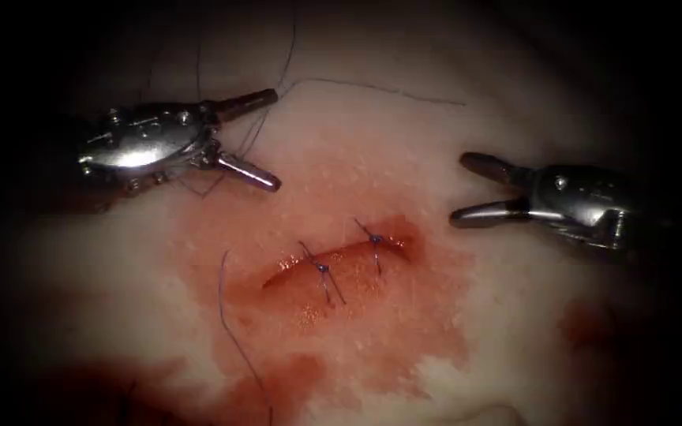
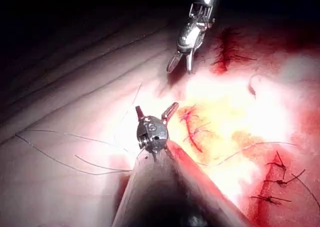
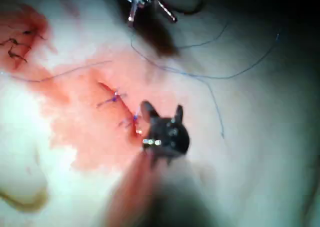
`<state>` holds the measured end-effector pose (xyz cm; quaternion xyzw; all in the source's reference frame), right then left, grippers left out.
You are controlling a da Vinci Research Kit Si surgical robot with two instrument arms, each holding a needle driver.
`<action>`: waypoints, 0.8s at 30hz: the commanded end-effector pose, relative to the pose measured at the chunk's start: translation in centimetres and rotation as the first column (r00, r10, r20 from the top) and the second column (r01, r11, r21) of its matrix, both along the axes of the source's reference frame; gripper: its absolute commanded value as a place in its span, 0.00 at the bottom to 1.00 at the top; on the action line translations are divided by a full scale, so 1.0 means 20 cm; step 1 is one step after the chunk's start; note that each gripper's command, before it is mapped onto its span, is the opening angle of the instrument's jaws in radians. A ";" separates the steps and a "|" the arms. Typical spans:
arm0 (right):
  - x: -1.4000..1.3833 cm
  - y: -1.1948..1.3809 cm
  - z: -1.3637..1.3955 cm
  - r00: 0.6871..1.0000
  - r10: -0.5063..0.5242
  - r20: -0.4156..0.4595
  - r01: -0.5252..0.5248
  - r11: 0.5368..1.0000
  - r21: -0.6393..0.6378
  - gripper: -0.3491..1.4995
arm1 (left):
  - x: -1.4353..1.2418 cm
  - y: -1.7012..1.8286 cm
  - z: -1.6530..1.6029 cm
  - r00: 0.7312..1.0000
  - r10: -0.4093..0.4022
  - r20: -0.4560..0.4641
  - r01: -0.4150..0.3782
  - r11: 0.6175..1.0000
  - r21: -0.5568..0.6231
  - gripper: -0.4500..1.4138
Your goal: Wound Closure
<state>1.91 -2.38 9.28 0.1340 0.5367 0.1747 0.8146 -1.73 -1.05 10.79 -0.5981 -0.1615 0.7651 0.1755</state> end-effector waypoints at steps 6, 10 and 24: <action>0.003 -0.002 -0.001 0.994 -0.084 0.070 0.087 0.995 -0.046 0.86 | 0.011 -0.015 0.008 1.000 0.027 0.015 -0.026 0.999 -0.043 0.72; 0.003 -0.003 -0.003 0.992 -0.088 0.088 0.094 0.993 -0.069 0.86 | 0.011 -0.017 0.009 0.999 0.040 0.018 -0.039 0.995 -0.087 0.70; 0.004 -0.002 -0.008 0.996 -0.065 0.063 0.070 0.994 -0.082 0.86 | 0.014 -0.024 0.013 0.999 0.047 0.024 -0.044 0.993 -0.112 0.70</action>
